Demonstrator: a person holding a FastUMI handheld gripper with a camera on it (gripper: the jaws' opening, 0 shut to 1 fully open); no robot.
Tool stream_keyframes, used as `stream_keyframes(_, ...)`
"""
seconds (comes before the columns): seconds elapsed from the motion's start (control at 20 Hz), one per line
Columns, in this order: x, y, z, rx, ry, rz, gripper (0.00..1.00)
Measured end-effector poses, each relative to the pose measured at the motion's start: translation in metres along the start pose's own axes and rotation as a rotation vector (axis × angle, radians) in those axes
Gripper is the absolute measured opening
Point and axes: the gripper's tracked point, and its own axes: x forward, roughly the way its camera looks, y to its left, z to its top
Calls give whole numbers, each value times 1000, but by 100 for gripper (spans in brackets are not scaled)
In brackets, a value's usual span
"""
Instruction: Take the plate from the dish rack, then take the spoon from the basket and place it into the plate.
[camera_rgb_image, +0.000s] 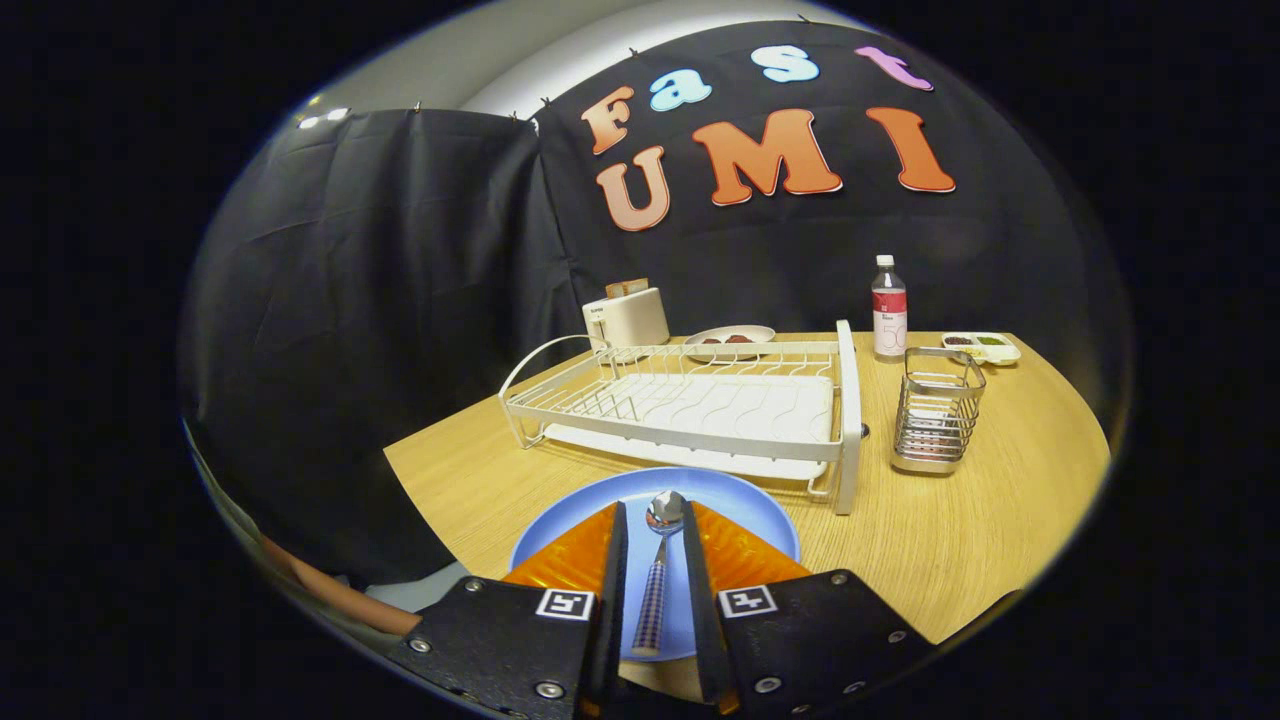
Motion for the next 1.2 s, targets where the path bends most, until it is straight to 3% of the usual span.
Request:
stream_keyframes(0.25, -6, -14, 44, 0, -120, -66, 60)
stream_keyframes(0.4, -11, -30, 76, 9, -217, -153, 76)
stream_keyframes(0.5, -20, -41, 95, 23, -294, -211, 82)
stream_keyframes(0.75, -46, -64, 125, 0, -402, -335, 88)
stream_keyframes(1.2, -74, -73, 150, -82, -470, -426, 89)
